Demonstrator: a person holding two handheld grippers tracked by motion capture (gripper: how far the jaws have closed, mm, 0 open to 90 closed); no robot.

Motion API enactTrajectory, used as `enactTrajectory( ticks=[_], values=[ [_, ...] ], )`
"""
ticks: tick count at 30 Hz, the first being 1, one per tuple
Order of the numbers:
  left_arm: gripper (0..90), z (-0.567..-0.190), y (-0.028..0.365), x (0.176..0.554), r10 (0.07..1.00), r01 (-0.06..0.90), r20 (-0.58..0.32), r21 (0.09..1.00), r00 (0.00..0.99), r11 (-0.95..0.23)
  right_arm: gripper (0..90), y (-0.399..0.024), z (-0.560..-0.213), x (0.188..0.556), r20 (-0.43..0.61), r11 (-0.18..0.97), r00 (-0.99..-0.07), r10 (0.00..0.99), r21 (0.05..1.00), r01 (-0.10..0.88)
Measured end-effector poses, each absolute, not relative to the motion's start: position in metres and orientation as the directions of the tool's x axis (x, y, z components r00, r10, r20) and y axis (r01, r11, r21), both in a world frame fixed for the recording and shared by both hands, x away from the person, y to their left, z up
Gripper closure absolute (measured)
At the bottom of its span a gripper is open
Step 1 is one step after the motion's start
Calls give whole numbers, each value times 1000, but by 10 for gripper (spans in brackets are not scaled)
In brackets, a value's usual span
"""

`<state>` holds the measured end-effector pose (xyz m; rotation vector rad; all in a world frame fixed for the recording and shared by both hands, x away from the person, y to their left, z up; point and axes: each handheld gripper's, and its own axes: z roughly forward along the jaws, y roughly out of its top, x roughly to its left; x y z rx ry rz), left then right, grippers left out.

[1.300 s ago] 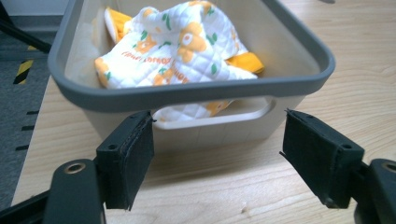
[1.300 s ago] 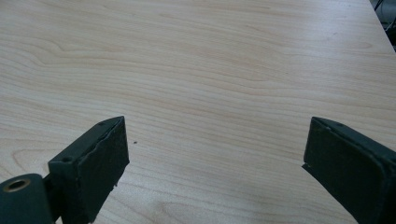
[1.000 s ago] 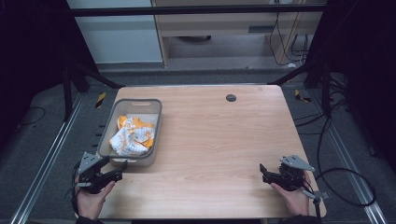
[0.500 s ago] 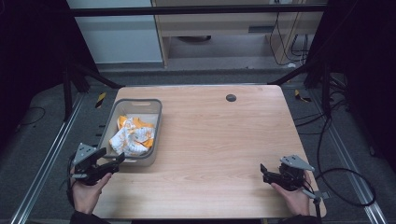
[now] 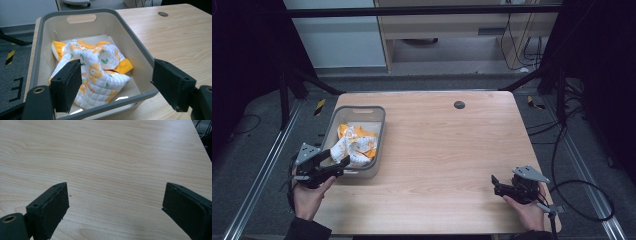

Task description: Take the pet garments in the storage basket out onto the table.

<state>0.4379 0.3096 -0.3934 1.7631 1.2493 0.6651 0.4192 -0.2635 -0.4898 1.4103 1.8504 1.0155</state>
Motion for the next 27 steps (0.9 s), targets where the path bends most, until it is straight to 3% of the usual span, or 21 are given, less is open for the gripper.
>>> enactTrajectory(
  ticks=[27],
  values=[
    [235, -377, 308, 486, 929, 535, -29, 824, 368, -186, 68, -262, -489, 421, 3, 143, -270, 963, 842, 520]
  ],
)
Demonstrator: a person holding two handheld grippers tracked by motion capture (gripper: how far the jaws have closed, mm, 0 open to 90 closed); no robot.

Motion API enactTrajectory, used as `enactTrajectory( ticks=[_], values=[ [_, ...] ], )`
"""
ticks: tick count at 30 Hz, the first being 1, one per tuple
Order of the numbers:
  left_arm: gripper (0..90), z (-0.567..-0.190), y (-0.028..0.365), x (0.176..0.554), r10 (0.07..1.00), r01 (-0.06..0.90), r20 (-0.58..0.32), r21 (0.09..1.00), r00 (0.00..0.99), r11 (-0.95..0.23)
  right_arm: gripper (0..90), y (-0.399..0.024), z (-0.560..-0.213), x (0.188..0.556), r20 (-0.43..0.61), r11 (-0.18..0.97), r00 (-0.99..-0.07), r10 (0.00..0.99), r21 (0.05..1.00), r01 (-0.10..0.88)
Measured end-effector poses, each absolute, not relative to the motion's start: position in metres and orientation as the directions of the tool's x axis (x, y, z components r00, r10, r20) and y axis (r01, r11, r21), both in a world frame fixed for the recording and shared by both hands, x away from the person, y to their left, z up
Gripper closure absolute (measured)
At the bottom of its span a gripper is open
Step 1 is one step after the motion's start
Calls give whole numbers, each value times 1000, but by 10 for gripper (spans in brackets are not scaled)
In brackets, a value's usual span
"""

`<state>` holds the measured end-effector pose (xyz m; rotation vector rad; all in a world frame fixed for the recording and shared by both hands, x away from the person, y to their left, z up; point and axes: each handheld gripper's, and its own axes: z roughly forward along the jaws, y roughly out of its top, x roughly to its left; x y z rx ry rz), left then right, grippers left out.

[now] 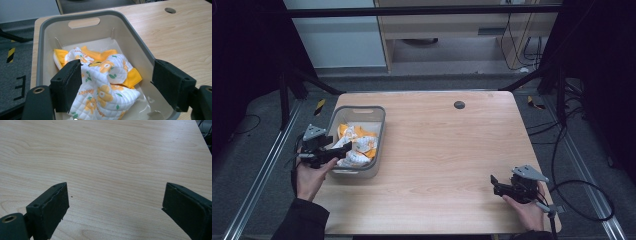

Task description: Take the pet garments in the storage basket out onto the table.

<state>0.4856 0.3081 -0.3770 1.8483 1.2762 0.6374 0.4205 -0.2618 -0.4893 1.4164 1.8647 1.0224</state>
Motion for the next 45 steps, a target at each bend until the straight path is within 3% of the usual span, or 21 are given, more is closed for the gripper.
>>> enactTrajectory(
  ticks=[45],
  values=[
    [240, -394, 299, 547, 924, 712, 26, 629, 382, -312, 69, -261, -491, 422, 7, 153, -284, 959, 831, 535]
  ],
)
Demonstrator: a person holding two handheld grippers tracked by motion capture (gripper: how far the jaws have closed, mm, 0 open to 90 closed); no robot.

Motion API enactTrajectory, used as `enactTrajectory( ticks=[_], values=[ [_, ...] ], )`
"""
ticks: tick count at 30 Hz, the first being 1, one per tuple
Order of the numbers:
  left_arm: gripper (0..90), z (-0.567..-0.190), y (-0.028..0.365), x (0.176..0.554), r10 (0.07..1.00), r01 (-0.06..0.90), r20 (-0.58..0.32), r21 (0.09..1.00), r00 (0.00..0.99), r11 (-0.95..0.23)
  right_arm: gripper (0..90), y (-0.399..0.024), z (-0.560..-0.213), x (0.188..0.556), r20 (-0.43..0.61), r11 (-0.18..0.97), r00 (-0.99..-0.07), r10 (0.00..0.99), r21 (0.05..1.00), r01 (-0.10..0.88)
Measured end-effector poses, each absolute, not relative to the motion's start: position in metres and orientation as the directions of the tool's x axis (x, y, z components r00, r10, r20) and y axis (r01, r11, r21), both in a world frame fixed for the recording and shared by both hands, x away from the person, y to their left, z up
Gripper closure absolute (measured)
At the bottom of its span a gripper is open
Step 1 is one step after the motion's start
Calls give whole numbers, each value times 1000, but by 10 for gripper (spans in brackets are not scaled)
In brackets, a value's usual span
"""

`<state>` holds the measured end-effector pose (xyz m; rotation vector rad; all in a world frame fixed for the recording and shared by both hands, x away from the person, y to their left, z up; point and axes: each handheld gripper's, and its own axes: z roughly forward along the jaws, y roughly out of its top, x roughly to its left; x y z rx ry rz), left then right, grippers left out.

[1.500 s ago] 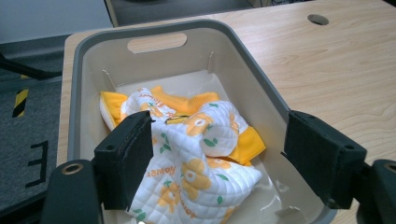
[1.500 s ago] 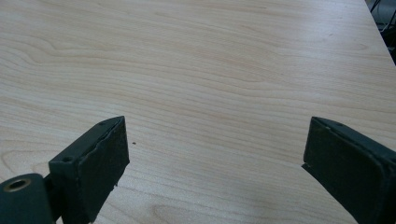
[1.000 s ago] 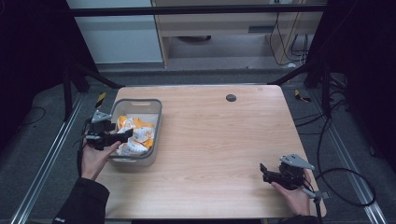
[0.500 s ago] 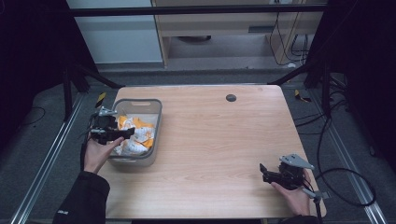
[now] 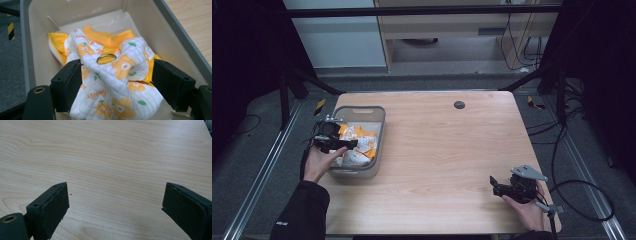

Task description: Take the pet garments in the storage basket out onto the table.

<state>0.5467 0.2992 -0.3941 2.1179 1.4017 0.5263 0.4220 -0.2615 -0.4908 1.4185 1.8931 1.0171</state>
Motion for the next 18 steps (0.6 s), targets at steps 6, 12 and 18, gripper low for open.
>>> enactTrajectory(
  ticks=[6, 12, 18],
  values=[
    [252, -398, 299, 550, 925, 737, 17, 599, 380, -313, 70, -261, -491, 422, 14, 150, -287, 958, 827, 541],
    [274, -402, 299, 553, 924, 753, 13, 576, 382, -319, 71, -261, -491, 422, 14, 150, -288, 958, 828, 541],
    [308, -408, 297, 555, 922, 775, 11, 539, 386, -330, 77, -261, -491, 422, 19, 149, -291, 957, 826, 544]
  ],
)
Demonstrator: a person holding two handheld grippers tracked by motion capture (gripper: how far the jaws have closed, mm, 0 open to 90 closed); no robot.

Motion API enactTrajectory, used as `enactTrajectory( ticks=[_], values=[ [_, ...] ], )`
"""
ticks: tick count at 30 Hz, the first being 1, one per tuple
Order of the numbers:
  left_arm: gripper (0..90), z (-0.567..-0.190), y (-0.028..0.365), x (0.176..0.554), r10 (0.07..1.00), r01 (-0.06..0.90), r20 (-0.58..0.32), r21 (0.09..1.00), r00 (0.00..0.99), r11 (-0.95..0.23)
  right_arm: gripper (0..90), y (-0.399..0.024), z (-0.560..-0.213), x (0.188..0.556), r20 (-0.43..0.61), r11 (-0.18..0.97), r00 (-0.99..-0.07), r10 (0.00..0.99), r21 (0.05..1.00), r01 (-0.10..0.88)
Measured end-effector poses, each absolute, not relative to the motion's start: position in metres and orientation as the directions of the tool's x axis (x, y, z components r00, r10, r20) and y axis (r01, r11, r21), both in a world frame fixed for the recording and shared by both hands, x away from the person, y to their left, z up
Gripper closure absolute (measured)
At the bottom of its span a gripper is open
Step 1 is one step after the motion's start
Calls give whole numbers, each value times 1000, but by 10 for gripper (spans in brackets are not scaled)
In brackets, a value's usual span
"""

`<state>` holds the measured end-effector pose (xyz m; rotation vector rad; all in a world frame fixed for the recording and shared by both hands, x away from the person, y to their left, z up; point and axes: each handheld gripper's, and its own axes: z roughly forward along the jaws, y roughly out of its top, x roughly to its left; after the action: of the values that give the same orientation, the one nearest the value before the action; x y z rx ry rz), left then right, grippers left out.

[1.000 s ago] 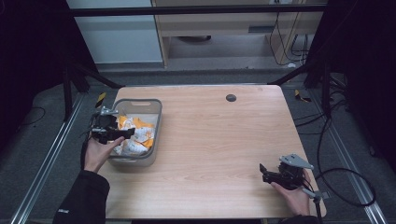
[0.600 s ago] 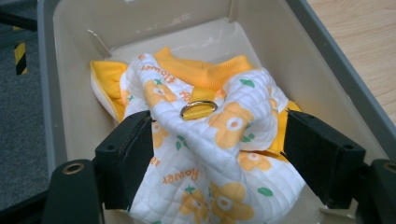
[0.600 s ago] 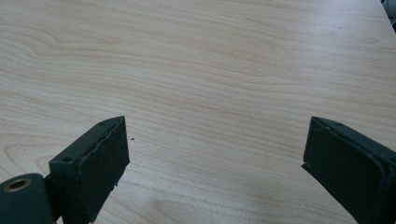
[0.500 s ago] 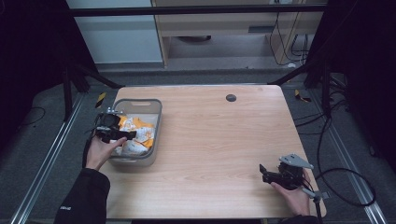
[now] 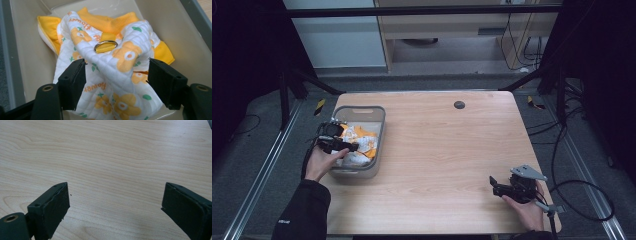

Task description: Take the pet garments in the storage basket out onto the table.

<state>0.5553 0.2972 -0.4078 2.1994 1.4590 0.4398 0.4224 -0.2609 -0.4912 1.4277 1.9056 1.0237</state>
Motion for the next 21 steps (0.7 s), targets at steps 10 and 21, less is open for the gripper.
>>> enactTrajectory(
  ticks=[10, 21],
  values=[
    [432, -415, 297, 561, 920, 802, -1, 491, 392, -341, 83, -261, -491, 423, 24, 148, -295, 955, 825, 546],
    [626, -418, 297, 566, 916, 822, -13, 445, 402, -355, 83, -261, -492, 423, 10, 162, -299, 954, 825, 542]
  ],
)
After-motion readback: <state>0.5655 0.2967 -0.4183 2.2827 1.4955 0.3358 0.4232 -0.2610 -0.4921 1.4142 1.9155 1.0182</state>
